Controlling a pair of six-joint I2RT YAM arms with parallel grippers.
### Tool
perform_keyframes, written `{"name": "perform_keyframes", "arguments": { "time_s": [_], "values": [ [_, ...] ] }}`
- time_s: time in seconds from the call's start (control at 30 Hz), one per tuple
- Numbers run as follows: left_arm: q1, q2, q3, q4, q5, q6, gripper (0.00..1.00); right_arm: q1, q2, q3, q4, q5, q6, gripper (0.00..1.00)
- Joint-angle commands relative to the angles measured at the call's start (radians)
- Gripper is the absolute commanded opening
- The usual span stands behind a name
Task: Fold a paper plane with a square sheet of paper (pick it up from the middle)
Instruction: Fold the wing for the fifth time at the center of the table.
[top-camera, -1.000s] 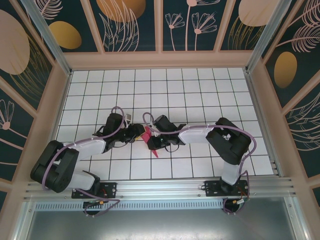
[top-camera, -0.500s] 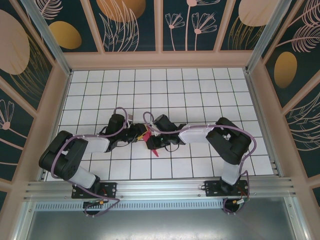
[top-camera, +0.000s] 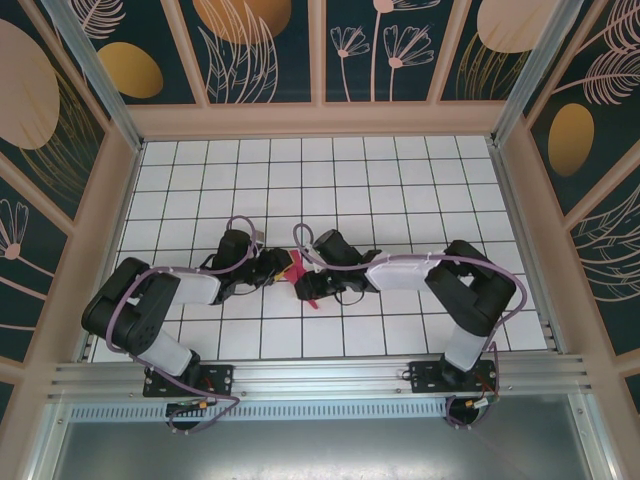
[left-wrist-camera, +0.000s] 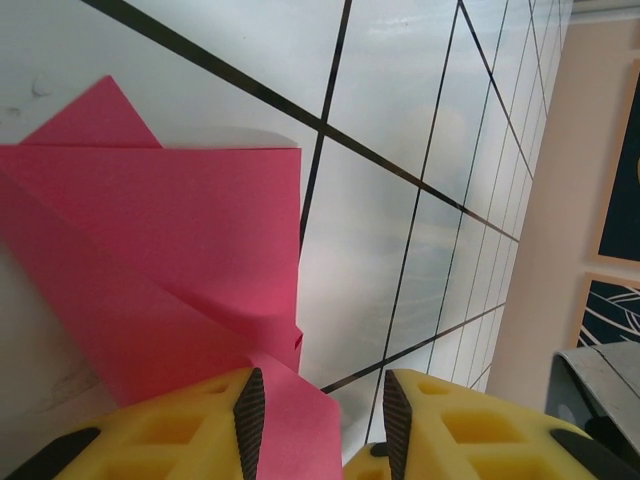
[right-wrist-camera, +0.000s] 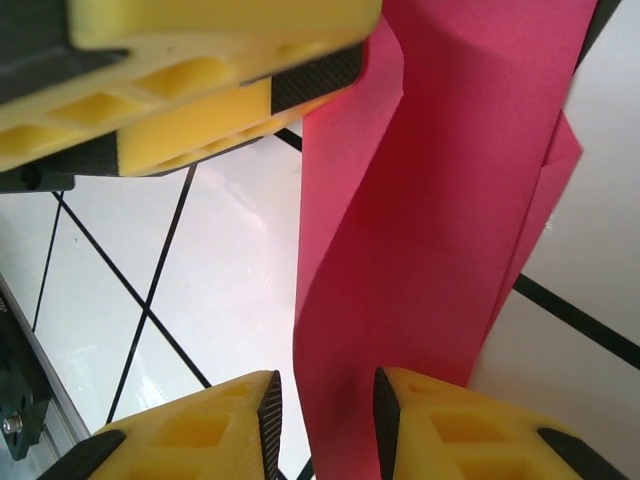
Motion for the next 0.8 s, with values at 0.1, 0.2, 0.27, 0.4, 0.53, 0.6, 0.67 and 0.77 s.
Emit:
{"name": "perform_keyframes", "arguments": {
  "time_s": [0.1,0.2,0.27,0.4,0.53,0.6,0.67,0.77],
  "values": [
    [-0.003,0.016,0.003,0.008,0.0,0.039,0.4,-0.019,-0.052,-0.046,0.065,-0.036,0.051,0.29],
    [-0.003,0.023,0.009,0.0,0.01,0.048,0.39,-0.024,-0.061,-0.059,0.081,-0.033,0.069,0.21],
    [-0.003,0.023,0.01,0.001,0.01,0.048,0.4,-0.027,-0.052,-0.057,0.065,-0.015,0.071,0.17],
    [-0.003,0.021,0.022,0.0,0.021,0.051,0.4,-0.036,-0.024,-0.064,0.081,-0.015,0.074,0.1],
    [-0.003,0.001,0.037,-0.014,0.024,0.064,0.42,-0.056,-0.016,-0.095,0.144,-0.045,0.105,0.03],
    [-0.003,-0.017,0.047,-0.023,0.027,0.072,0.45,-0.062,-0.008,-0.109,0.174,-0.059,0.121,0.01],
    [-0.003,-0.03,0.056,-0.035,0.03,0.079,0.46,-0.064,-0.004,-0.118,0.192,-0.07,0.128,0.01],
    [-0.003,-0.049,0.057,-0.033,0.039,0.08,0.48,-0.067,-0.004,-0.129,0.202,-0.06,0.138,0.0]
  ]
}}
